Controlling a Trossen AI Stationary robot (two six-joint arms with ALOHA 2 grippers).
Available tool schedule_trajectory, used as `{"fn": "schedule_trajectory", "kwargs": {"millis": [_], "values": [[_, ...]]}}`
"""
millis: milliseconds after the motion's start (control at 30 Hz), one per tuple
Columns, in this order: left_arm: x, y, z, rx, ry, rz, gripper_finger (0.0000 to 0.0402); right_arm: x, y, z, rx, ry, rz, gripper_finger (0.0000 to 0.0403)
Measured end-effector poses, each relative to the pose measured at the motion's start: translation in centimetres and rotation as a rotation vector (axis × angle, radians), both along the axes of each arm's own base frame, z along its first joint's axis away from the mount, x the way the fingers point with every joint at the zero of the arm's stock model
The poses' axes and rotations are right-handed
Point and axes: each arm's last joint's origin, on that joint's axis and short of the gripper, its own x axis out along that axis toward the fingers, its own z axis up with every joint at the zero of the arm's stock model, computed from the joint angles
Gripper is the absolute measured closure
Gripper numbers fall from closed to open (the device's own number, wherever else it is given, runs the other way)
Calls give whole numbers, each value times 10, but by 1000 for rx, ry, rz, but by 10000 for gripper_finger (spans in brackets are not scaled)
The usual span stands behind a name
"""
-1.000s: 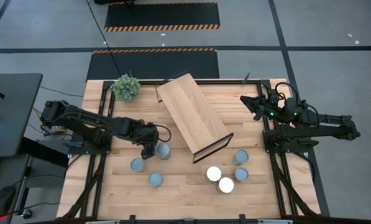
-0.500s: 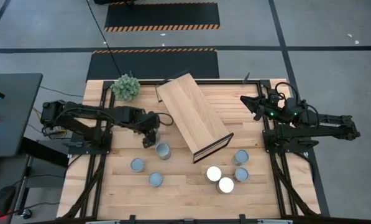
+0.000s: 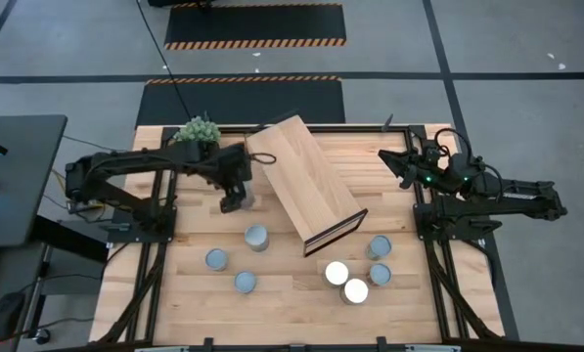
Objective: Pick and place cans onto a shelf
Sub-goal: Put the canned peaches on the shelf
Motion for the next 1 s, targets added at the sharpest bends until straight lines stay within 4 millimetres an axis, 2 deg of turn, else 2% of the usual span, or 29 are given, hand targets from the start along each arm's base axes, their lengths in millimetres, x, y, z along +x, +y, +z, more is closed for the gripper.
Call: {"fn": "schedule_trajectory", "kwargs": {"millis": [300,467,600,800,1000], "values": [[-4,13,64,54,-42,2,79,0,0,1,-1,-14,0,323],[10,32,87,129,-100,41,79,1,0,4,-5,-39,0,323],[34,56,94,184,-104,43,79,3,0,4,-5,-39,1,323],[78,94,95,251,-101,2,79,6,-1,4,-5,-42,2,323],[112,128,86,254,-109,-45,79,11,-1,4,2,-41,2,323]]}}
